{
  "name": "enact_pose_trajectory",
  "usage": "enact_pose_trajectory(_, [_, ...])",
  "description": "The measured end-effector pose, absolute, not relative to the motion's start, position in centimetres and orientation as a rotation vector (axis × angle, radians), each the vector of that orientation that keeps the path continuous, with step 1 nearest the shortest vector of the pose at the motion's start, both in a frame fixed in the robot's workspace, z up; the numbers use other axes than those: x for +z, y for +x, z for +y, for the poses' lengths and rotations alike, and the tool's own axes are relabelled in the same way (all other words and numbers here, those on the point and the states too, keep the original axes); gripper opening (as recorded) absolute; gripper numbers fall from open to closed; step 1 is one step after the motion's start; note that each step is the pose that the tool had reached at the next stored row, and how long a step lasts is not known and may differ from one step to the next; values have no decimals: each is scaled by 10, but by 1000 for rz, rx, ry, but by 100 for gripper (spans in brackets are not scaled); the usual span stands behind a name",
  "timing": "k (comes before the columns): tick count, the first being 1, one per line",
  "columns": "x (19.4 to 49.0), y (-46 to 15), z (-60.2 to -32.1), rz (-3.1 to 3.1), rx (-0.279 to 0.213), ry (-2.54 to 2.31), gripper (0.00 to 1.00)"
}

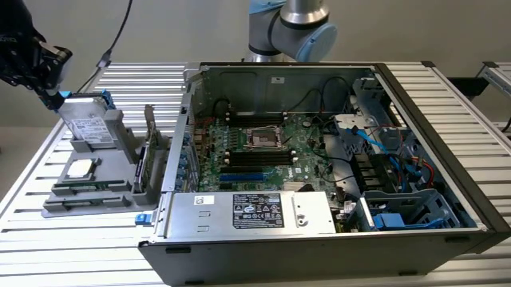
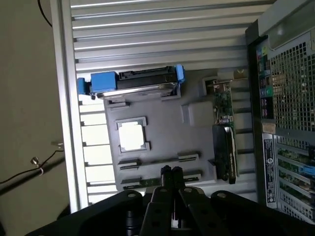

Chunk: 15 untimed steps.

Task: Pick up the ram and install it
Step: 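Reach for the ram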

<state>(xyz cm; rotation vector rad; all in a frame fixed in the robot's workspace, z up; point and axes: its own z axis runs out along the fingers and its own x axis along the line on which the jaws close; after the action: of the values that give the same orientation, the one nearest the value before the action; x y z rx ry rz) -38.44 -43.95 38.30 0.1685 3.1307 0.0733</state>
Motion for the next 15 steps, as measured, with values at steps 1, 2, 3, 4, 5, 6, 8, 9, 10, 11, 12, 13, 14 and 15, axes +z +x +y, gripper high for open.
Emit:
enact_pose_trajectory(1, [383,-385,-442,3131,73,169,10])
enact_pose_trajectory(2, [382,-385,-444,3131,73,168,10])
enact_pose_trajectory(3, [382,-385,-446,3131,73,168,10])
enact_pose_trajectory(4, [381,-386,-448,3131,73,168,10])
enact_pose_trajectory(5, [381,-386,-449,3131,73,167,10])
enact_pose_trajectory(6, [380,-386,-451,3131,73,166,10])
enact_pose_trajectory(8, [379,-387,-454,3131,73,165,10])
enact_pose_trajectory(9, [379,-387,-456,3131,73,164,10])
enact_pose_trajectory(10, [378,-387,-457,3131,73,163,10])
enact_pose_trajectory(11, [378,-388,-458,3131,73,163,10])
enact_pose_trajectory(12, [378,-388,-459,3131,73,163,10])
enact_pose_trajectory(13, [377,-388,-459,3131,73,163,10])
enact_pose_trajectory(14, [377,-388,-459,3131,73,163,10])
enact_pose_trajectory(15, [377,-388,-459,3131,73,163,10])
